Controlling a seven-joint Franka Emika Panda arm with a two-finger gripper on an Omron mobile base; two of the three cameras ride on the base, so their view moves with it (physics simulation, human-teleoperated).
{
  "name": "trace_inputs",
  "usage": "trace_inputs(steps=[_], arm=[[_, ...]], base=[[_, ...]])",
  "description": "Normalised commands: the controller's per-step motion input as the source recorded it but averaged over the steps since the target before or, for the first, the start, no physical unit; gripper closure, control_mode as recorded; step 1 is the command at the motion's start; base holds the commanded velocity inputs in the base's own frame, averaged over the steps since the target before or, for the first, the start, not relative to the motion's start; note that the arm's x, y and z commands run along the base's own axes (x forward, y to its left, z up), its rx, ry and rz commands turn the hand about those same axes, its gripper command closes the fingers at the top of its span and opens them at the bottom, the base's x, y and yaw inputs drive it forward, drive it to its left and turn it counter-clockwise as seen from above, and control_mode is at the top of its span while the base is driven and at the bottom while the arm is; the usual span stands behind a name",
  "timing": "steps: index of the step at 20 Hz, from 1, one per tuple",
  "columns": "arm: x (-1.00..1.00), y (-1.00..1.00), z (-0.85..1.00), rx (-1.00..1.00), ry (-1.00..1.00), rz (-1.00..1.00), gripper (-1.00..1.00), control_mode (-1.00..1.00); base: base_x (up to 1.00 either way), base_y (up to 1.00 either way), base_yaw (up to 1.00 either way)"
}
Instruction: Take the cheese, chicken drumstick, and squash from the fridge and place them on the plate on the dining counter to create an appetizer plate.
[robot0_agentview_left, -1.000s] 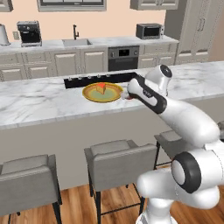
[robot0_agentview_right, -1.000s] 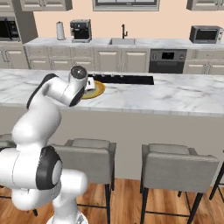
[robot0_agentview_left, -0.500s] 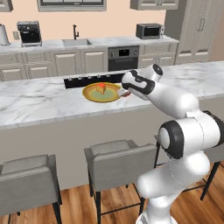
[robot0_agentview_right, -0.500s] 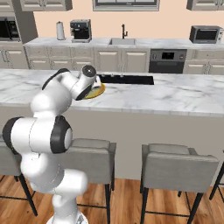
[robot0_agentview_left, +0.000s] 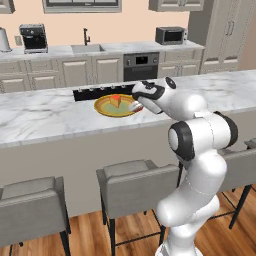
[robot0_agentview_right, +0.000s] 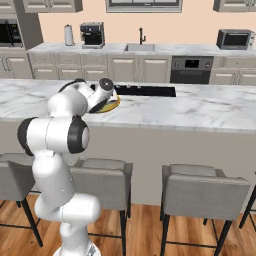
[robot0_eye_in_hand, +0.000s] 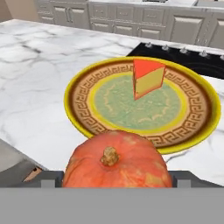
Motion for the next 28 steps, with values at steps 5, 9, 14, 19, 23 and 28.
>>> trace_inputs(steps=[5,9,14,19,23,28], arm=[[0.73,0.02,-0.22,0.00,0.07,0.00,1.00,-1.00],[0.63,0.00,-0.13,0.00,0.04,0.00,1.00,-1.00],[0.44,0.03,-0.11,0.00,0.00,0.00,1.00,-1.00],[0.29,0.12,-0.23,0.00,0.00,0.01,1.00,-1.00],[0.24,0.18,-0.31,0.00,0.00,0.01,-1.00,-1.00],[0.01,0.04,-0.06,0.00,0.00,0.00,-1.00,-1.00]], base=[[0.00,0.00,0.00],[0.00,0.00,0.00],[0.00,0.00,0.00],[0.00,0.00,0.00],[0.00,0.00,0.00],[0.00,0.00,0.00]])
